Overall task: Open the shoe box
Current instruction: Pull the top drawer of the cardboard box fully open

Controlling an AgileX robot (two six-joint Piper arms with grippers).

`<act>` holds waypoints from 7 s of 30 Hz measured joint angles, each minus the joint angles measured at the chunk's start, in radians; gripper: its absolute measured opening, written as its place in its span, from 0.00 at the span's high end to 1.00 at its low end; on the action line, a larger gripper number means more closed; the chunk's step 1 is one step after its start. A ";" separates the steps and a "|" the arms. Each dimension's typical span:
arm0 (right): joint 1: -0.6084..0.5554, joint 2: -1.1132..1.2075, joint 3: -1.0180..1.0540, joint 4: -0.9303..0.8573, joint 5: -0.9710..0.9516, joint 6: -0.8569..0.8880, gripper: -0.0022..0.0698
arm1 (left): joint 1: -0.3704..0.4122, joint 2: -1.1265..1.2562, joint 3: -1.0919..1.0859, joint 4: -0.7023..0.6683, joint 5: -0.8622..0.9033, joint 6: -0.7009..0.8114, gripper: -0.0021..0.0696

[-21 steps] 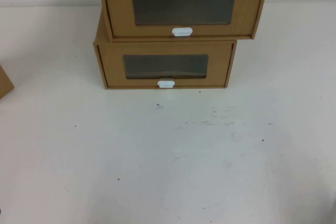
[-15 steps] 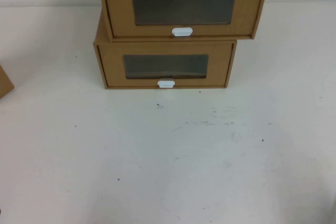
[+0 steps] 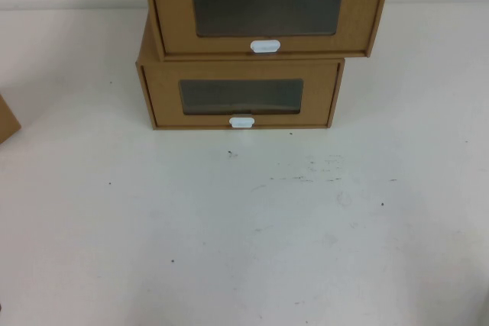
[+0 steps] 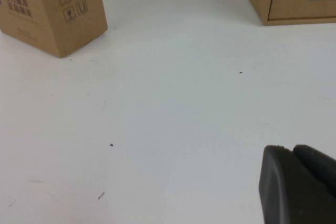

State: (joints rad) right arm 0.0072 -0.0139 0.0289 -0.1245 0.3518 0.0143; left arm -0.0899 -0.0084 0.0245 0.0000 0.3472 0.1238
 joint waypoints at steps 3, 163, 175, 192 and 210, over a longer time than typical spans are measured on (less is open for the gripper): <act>0.000 0.000 0.000 -0.002 0.000 0.000 1.00 | 0.000 0.000 0.000 0.000 0.000 0.000 0.98; 0.000 0.808 -0.410 1.280 0.238 -0.900 1.00 | -0.081 2.223 -2.472 -0.740 0.580 0.484 0.98; 0.243 1.086 -0.715 0.993 0.184 -0.879 1.00 | -0.076 2.253 -2.484 -0.801 0.581 0.484 0.98; 0.490 1.455 -0.743 1.836 -0.170 -0.448 1.00 | -0.070 2.261 -2.484 -0.846 0.578 0.509 0.98; 0.492 1.569 -1.216 1.847 0.296 -1.413 1.00 | -0.070 2.262 -2.484 -0.855 0.578 0.526 0.98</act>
State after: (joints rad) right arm 0.4993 1.5554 -1.1872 1.7224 0.6479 -1.3986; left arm -0.1598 2.2532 -2.4596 -0.8546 0.9256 0.6495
